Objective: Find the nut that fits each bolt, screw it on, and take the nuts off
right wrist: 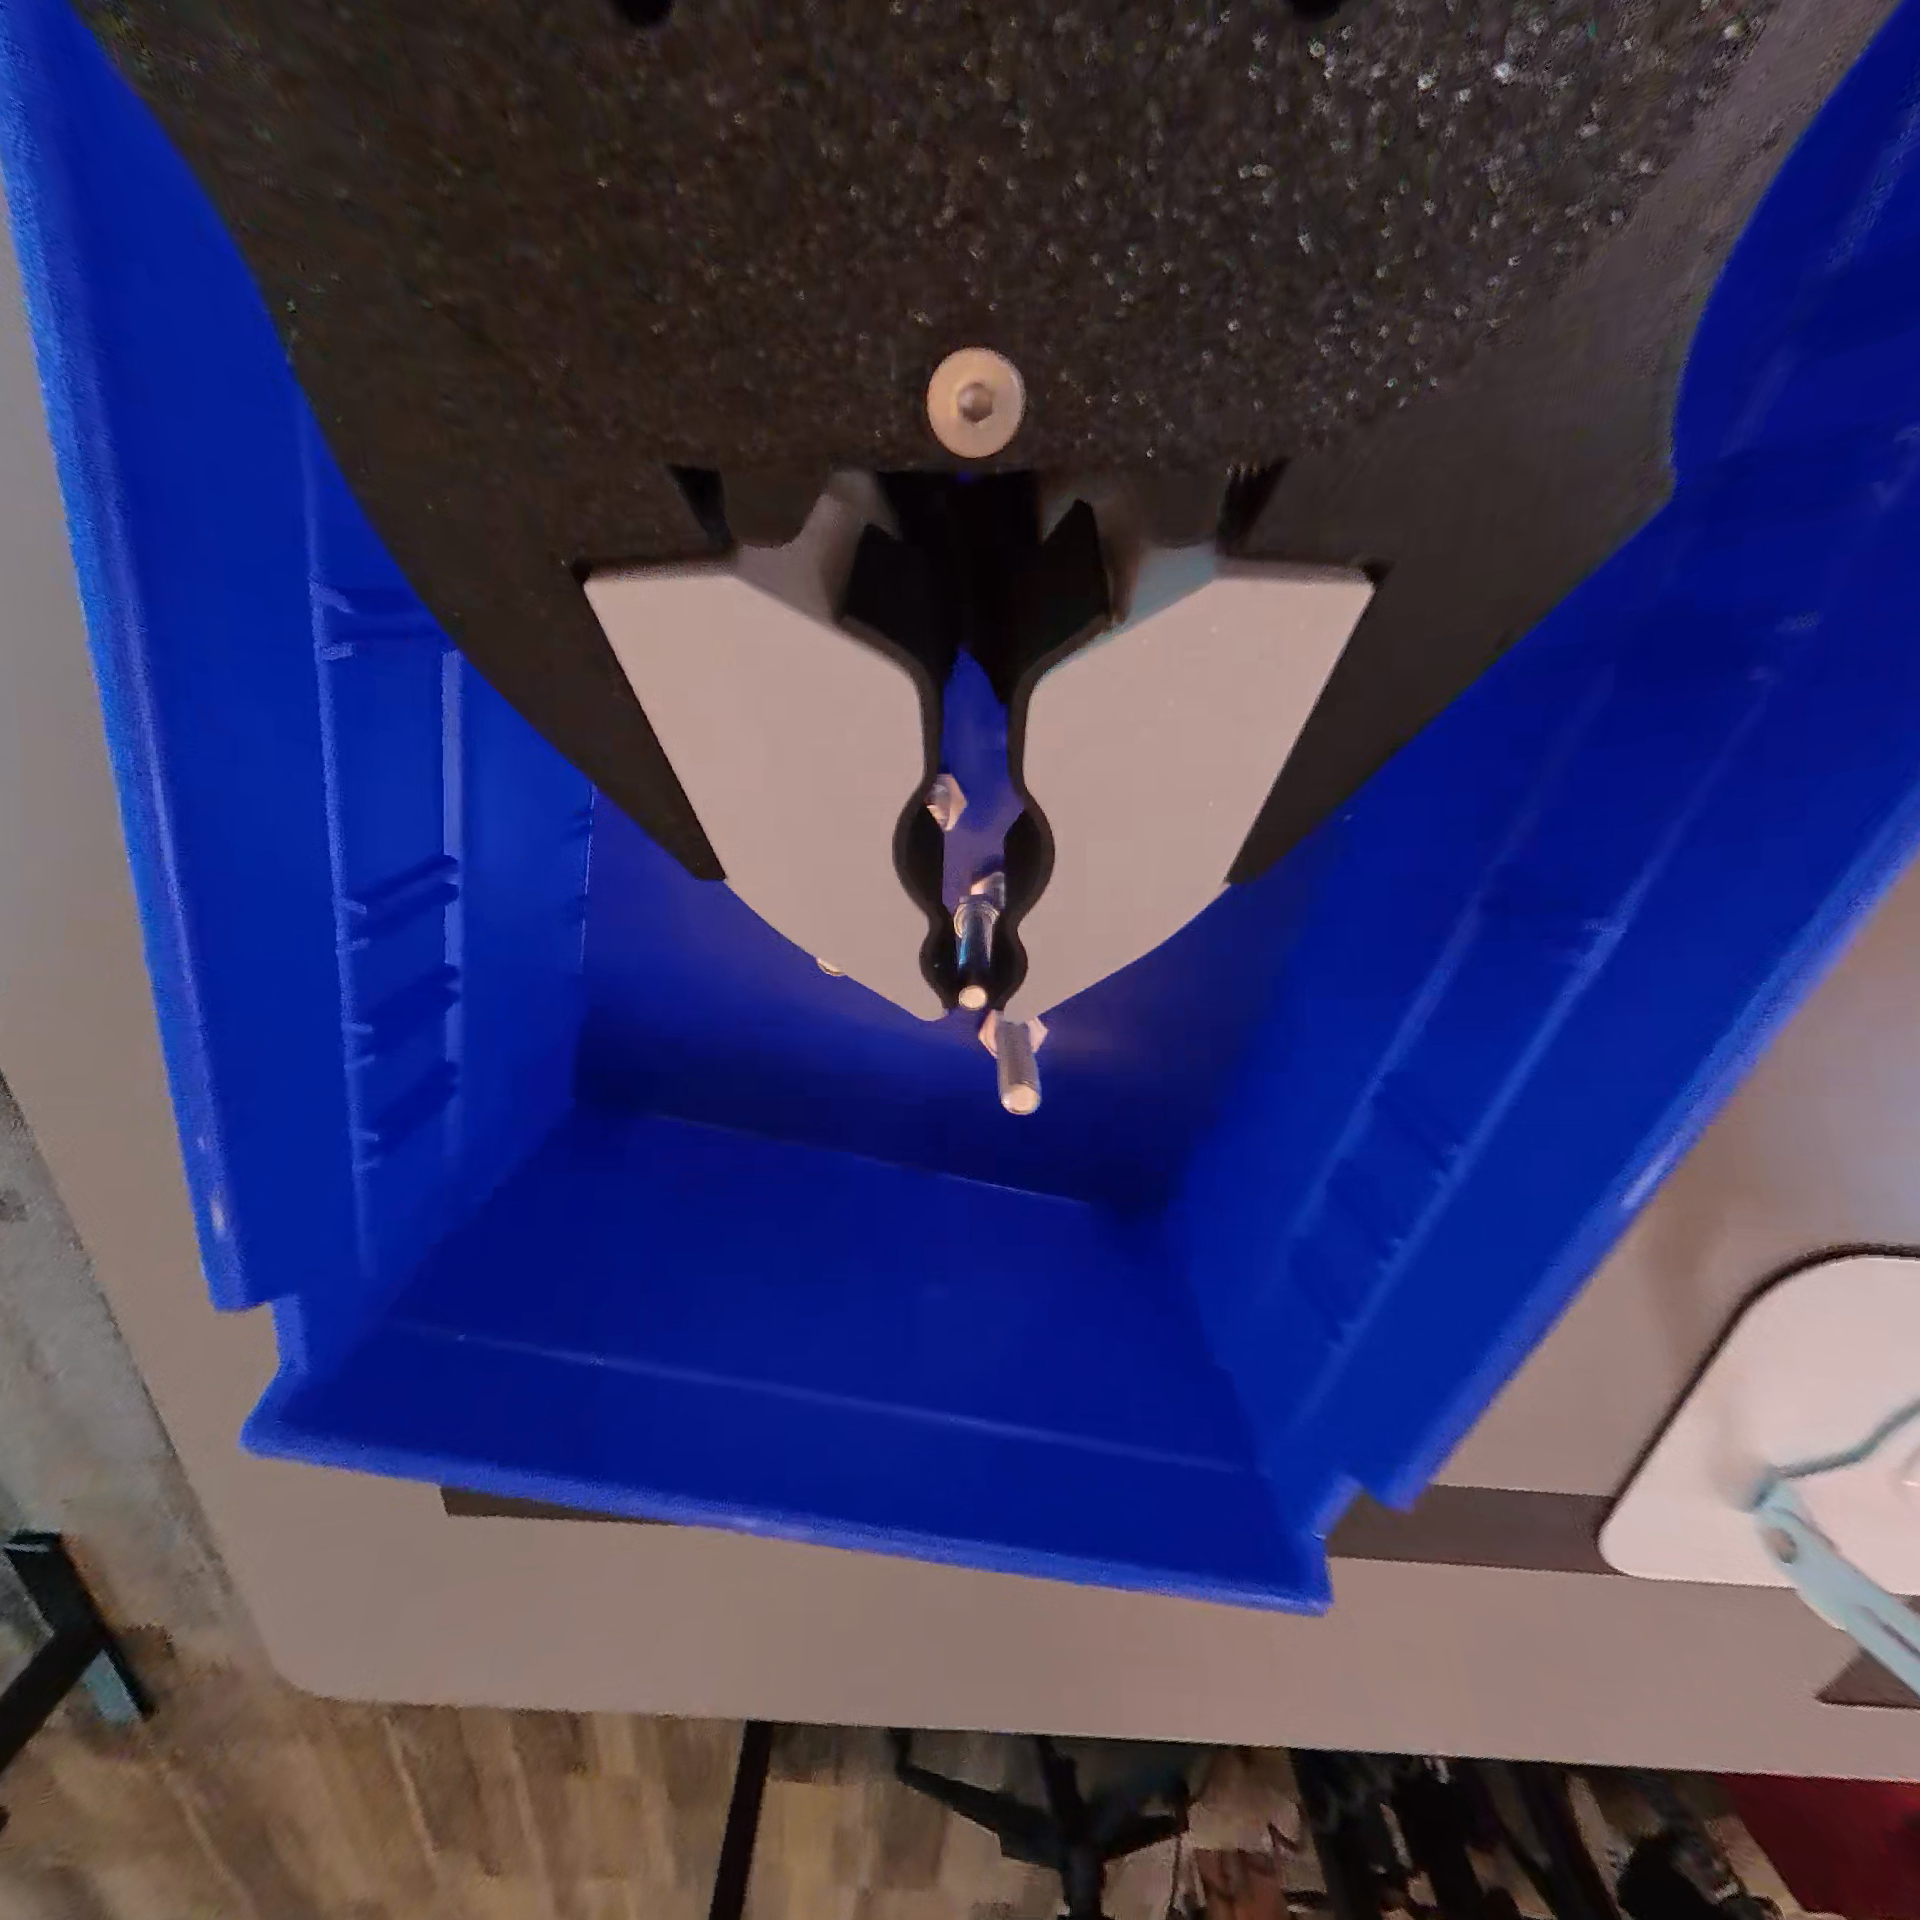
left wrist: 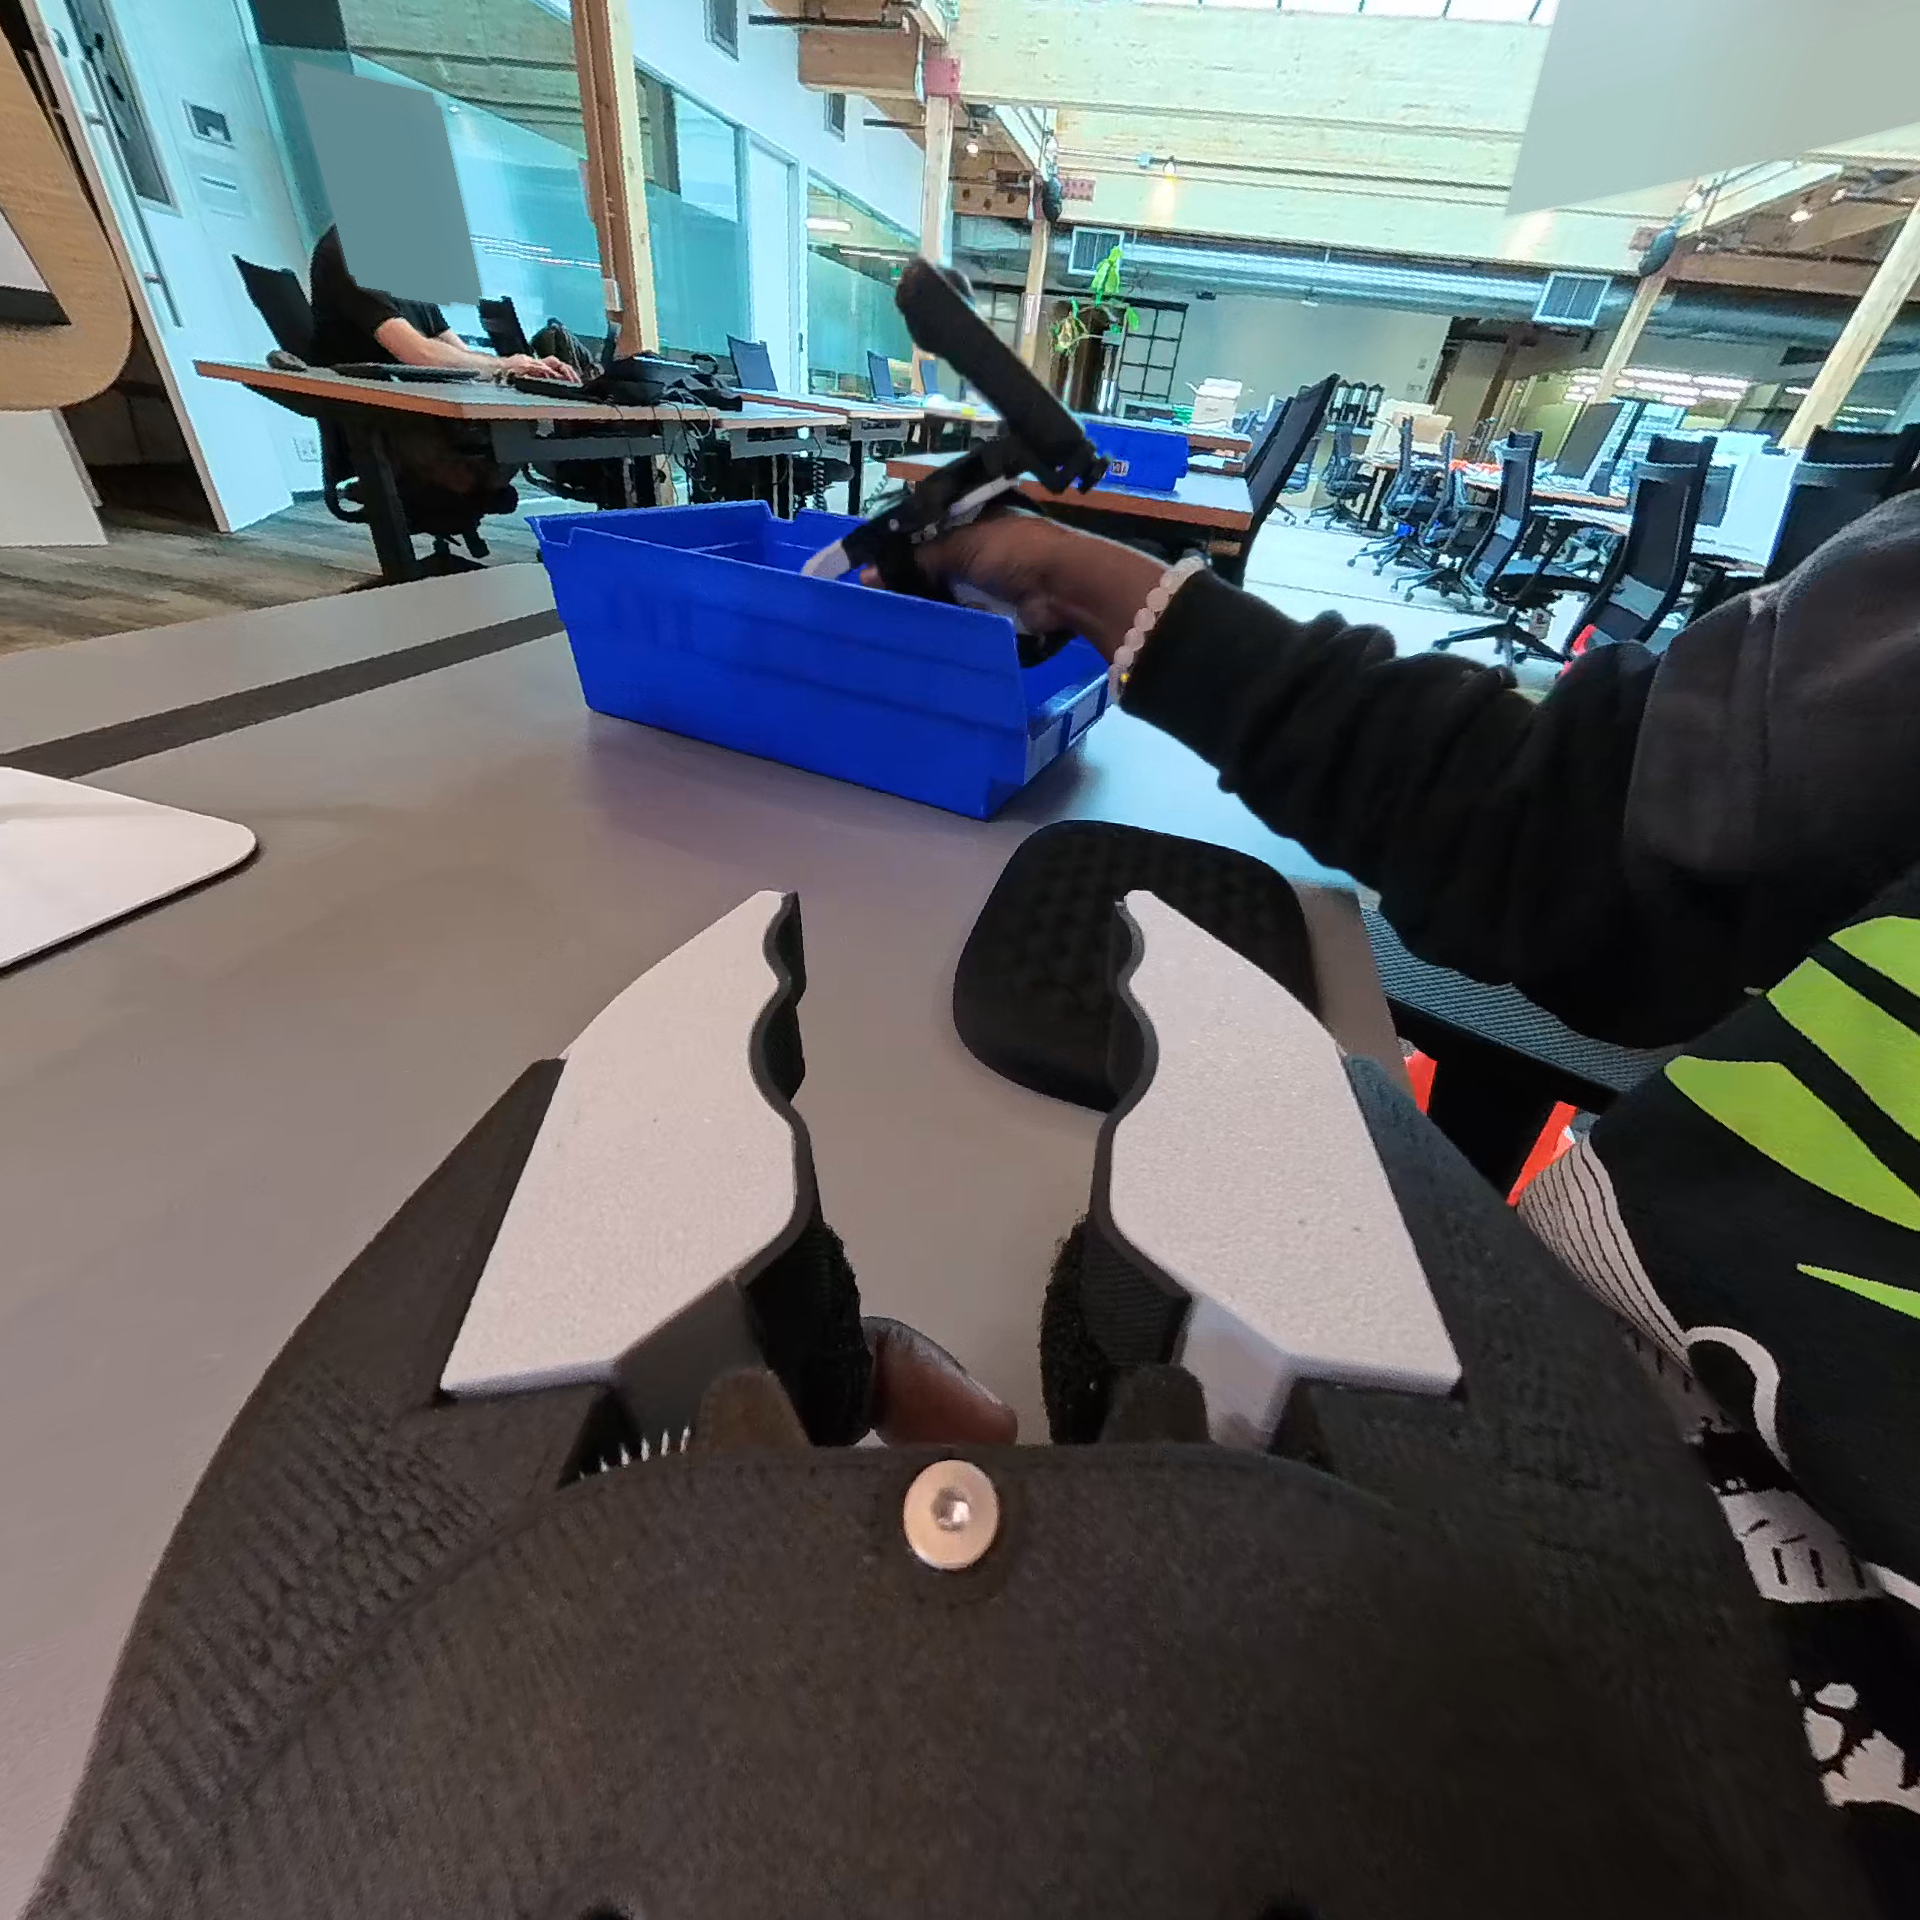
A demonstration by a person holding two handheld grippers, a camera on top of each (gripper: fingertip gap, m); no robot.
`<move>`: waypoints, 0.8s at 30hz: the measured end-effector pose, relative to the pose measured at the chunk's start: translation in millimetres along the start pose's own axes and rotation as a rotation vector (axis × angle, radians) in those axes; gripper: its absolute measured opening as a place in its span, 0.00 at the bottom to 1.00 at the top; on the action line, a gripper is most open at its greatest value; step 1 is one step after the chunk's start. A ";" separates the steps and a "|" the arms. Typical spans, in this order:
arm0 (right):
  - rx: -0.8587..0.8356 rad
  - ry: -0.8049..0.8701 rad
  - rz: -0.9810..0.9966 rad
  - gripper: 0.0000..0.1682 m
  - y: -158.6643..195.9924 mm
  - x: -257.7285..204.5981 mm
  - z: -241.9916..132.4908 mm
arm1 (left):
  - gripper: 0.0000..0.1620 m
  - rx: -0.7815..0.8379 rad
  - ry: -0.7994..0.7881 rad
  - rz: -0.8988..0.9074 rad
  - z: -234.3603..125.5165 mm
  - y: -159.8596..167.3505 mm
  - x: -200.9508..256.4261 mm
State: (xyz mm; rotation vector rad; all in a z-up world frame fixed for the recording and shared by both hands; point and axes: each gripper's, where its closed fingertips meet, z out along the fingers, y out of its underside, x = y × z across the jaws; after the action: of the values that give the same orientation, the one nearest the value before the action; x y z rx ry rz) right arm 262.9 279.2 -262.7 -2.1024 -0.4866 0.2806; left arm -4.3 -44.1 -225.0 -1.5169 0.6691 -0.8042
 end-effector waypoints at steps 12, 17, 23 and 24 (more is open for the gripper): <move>-0.086 0.043 0.008 0.04 26.7 12.2 16.3 | 0.34 0.001 0.003 0.004 -0.1 -0.2 1.0; -0.091 0.037 0.011 0.04 30.8 12.1 17.8 | 0.34 -0.002 0.002 0.007 0.0 0.1 1.1; -0.059 0.035 0.016 0.08 22.5 8.8 8.2 | 0.34 -0.004 0.000 0.006 0.0 0.7 0.7; -0.035 0.038 0.016 0.09 16.3 7.0 2.7 | 0.34 -0.005 0.001 0.006 0.0 0.8 0.8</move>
State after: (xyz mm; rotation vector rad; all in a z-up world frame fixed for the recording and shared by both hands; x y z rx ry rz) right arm 271.9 276.4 -278.0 -2.1427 -0.4560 0.2424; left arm -3.8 -44.8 -225.7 -1.5187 0.6764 -0.7988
